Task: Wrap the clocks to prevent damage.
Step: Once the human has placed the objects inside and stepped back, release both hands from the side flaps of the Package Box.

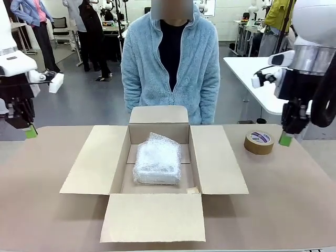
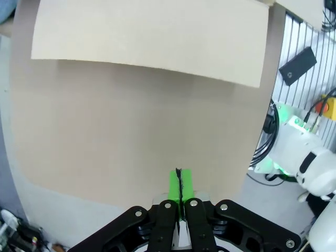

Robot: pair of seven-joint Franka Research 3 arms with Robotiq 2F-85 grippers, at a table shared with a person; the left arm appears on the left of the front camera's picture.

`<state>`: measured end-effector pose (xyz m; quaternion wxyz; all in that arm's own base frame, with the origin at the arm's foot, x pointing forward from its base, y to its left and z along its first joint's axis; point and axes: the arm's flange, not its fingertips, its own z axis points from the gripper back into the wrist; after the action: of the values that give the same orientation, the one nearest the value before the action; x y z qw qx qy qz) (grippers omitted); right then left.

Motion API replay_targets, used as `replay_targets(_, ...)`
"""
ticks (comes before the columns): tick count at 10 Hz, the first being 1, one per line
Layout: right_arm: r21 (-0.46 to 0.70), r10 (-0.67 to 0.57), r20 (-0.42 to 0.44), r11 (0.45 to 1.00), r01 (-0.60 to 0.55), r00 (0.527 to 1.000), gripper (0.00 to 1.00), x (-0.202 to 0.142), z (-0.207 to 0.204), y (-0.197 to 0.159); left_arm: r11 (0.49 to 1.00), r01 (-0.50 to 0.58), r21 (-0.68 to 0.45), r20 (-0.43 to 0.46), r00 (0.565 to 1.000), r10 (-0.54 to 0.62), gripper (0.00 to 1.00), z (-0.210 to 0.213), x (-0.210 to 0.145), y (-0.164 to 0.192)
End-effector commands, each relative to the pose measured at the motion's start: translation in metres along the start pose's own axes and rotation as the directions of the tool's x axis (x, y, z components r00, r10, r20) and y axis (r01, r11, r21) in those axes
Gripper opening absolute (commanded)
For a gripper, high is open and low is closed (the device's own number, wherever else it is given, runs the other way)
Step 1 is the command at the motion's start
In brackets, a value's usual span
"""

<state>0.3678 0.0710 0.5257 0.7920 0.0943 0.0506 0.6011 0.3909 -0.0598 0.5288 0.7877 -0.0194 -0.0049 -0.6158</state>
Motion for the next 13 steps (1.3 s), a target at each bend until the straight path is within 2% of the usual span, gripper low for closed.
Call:
replay_targets(1,0.046,-0.125,0.0,0.991,0.125,0.992,0.01,0.002,0.002,-0.006,1.0,-0.008,0.007,0.078,0.997,0.007,0.0,-0.002,0.0,-0.003)
replay_targets(2,0.0,0.0,0.0,1.0,0.0,1.0,0.01,0.0,0.0,0.0,1.0,0.0,0.0,0.0,1.0,0.0,0.0,0.0,0.0,0.0)
replay_targets(6,0.014,-0.002,-0.008,1.0,0.003,1.0,0.01,-0.001,-0.001,0.0,1.0,0.015,-0.003,0.017,1.0,-0.015,0.0,0.001,0.0,0.0)
replay_targets(7,-0.052,0.122,0.125,0.992,-0.117,0.985,0.01,-0.026,0.0,-0.01,0.997,0.073,0.017,0.151,0.986,-0.075,0.0,-0.003,-0.023,0.001)
replay_targets(8,-0.137,0.13,0.275,0.986,-0.095,0.953,0.01,-0.056,-0.002,-0.026,0.995,0.09,0.053,0.3,0.949,-0.102,0.0,-0.003,-0.045,0.006)
replay_targets(9,-0.152,0.153,0.416,0.984,-0.098,0.896,0.01,-0.082,-0.007,-0.039,0.994,0.082,0.072,0.408,0.907,-0.104,0.0,-0.007,-0.063,0.011)
replay_targets(10,-0.162,0.145,0.512,0.984,-0.07,0.846,0.01,-0.106,-0.017,-0.051,0.995,0.064,0.075,0.532,0.841,-0.094,0.0,-0.015,-0.082,0.017)
replay_targets(11,-0.144,0.169,0.627,0.985,-0.101,0.76,0.01,-0.127,-0.029,-0.06,0.995,0.035,0.098,0.607,0.79,-0.088,0.0,-0.025,-0.099,0.021)
replay_targets(12,-0.106,0.18,0.741,0.983,-0.152,0.647,0.01,-0.147,-0.04,-0.067,0.997,0.015,0.082,0.674,0.736,-0.066,0.0,-0.039,-0.115,0.028)
replay_targets(13,-0.071,0.176,0.793,0.978,-0.197,0.584,0.01,-0.157,-0.049,-0.072,0.999,-0.002,0.05,0.699,0.715,-0.033,0.0,-0.049,-0.128,0.033)
